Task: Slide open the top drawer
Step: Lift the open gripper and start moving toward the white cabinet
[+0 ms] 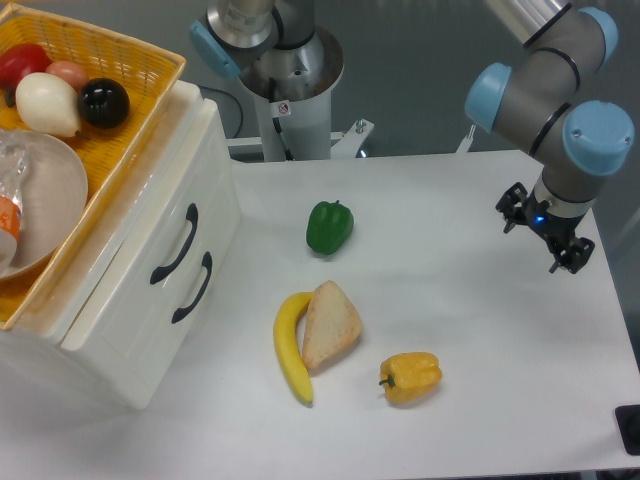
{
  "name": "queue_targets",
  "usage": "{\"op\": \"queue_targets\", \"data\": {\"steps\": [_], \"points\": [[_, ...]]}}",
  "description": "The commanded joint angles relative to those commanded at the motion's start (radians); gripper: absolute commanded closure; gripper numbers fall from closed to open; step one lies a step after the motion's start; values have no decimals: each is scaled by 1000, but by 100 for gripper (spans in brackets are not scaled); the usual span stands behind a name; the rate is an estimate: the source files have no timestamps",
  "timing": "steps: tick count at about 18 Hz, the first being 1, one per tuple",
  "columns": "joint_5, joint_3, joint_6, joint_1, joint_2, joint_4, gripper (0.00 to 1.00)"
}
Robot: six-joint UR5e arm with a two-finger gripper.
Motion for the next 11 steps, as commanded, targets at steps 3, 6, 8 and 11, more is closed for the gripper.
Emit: {"op": "queue_targets", "data": {"steps": [3,6,8,11], "points": [[-3,-5,0,-3,6,0,0],[-35,-17,14,-20,34,2,0],[-44,-43,0,-20,32,17,0],[-48,-74,-47,-14,46,61,0]]}}
